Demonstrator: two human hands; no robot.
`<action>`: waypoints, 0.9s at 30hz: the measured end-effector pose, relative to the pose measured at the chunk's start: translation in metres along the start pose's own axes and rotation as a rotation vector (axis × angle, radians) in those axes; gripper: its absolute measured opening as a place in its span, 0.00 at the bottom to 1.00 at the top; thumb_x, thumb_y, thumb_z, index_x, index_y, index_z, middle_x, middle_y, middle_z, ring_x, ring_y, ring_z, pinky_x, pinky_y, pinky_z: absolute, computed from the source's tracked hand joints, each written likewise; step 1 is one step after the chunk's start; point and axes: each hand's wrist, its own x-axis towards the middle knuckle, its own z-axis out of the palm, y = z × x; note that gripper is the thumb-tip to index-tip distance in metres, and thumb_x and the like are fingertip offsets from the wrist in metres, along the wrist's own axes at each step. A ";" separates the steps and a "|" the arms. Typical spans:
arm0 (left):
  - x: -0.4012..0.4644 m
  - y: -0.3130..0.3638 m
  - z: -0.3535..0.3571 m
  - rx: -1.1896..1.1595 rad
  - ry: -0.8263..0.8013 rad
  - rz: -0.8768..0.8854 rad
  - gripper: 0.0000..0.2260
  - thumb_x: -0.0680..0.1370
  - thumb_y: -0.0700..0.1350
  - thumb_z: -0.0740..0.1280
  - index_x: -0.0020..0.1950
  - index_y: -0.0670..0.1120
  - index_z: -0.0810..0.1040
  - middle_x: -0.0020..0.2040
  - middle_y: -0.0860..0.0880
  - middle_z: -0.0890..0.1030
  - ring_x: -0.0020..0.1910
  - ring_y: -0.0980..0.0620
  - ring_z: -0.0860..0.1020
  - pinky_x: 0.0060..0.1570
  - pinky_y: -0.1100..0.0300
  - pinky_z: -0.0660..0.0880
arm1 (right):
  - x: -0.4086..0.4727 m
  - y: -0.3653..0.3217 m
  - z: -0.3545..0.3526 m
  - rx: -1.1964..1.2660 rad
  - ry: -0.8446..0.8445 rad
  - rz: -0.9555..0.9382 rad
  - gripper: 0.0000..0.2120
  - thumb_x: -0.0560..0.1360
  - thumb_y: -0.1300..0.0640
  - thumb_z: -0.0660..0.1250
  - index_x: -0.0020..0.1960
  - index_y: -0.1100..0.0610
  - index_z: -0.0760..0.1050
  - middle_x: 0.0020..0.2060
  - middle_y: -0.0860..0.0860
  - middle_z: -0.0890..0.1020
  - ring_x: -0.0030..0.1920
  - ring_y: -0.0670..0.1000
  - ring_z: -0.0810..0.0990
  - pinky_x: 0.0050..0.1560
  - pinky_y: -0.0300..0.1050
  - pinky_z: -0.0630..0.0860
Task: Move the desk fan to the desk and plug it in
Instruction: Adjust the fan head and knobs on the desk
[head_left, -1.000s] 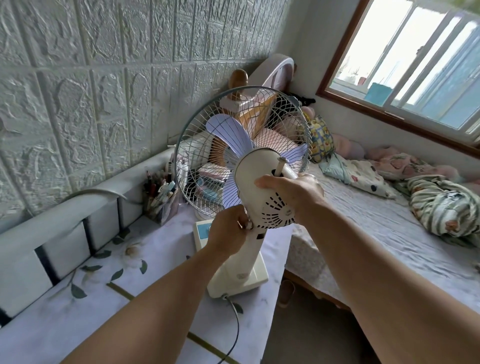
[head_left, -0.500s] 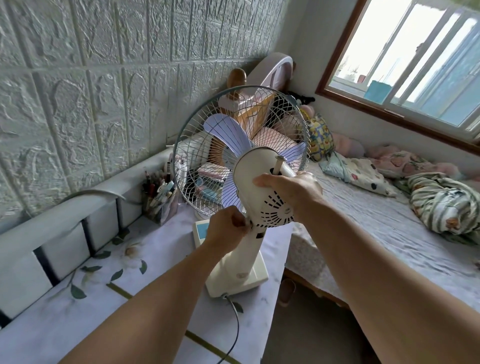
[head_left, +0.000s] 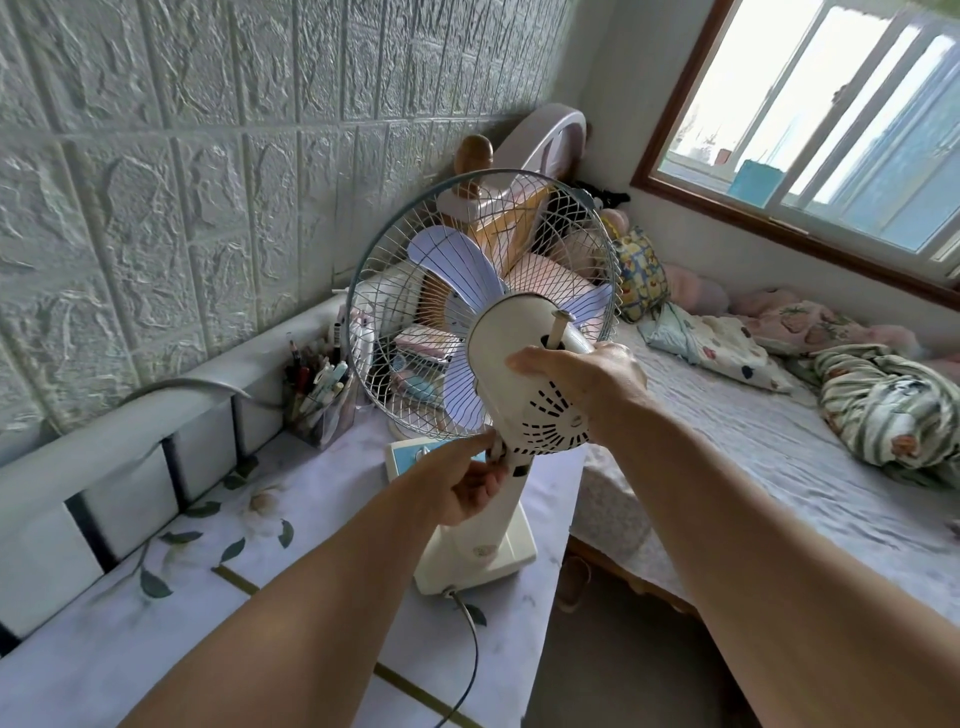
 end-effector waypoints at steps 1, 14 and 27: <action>0.001 0.001 -0.001 0.005 0.004 0.021 0.15 0.75 0.51 0.68 0.36 0.40 0.76 0.22 0.49 0.77 0.16 0.58 0.72 0.17 0.72 0.67 | 0.000 0.000 0.000 0.001 0.000 -0.002 0.42 0.43 0.39 0.73 0.54 0.57 0.75 0.48 0.56 0.81 0.50 0.57 0.80 0.51 0.52 0.81; 0.008 -0.001 -0.007 0.830 0.338 0.674 0.11 0.70 0.37 0.70 0.31 0.47 0.73 0.28 0.49 0.76 0.24 0.55 0.75 0.25 0.69 0.72 | 0.003 0.001 0.000 0.012 0.004 0.016 0.38 0.45 0.41 0.75 0.50 0.57 0.75 0.46 0.56 0.82 0.46 0.57 0.82 0.48 0.53 0.82; 0.000 -0.003 -0.003 0.962 0.387 0.719 0.10 0.69 0.35 0.67 0.33 0.48 0.72 0.38 0.41 0.85 0.40 0.44 0.83 0.44 0.49 0.81 | 0.006 0.000 0.000 -0.021 0.006 0.006 0.37 0.48 0.40 0.77 0.52 0.58 0.75 0.48 0.57 0.81 0.47 0.57 0.81 0.48 0.53 0.82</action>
